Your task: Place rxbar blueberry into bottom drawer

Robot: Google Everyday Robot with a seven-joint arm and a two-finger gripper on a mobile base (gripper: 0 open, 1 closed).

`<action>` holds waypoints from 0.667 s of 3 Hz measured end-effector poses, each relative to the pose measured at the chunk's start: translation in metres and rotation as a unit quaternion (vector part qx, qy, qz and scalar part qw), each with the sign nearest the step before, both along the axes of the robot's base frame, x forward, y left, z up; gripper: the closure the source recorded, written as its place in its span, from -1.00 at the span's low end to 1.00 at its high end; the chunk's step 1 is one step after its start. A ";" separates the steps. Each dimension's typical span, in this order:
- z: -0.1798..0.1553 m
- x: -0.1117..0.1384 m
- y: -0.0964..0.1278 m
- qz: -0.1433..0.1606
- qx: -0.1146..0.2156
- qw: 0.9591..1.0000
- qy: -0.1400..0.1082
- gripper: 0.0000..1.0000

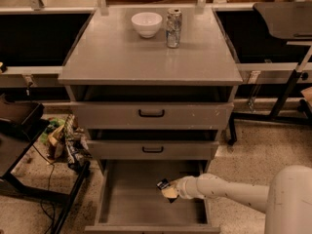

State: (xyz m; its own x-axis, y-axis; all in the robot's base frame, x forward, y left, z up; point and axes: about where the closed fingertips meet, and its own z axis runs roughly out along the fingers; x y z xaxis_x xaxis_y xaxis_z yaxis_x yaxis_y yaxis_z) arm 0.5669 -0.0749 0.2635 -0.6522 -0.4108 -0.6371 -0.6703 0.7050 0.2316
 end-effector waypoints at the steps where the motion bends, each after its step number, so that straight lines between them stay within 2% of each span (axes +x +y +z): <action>1: -0.041 0.019 -0.018 -0.016 0.008 1.000 0.010 1.00; 2: -0.072 0.032 -0.024 -0.035 0.010 0.999 0.028 1.00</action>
Offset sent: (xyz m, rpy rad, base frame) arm 0.0499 -0.0344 -0.1072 0.0203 0.1001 -0.1260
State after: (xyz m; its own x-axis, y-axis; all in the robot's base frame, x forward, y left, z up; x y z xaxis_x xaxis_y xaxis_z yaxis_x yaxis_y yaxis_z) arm 0.5991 -0.0988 0.1918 -0.7134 -0.3506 -0.6067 -0.6050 0.7449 0.2811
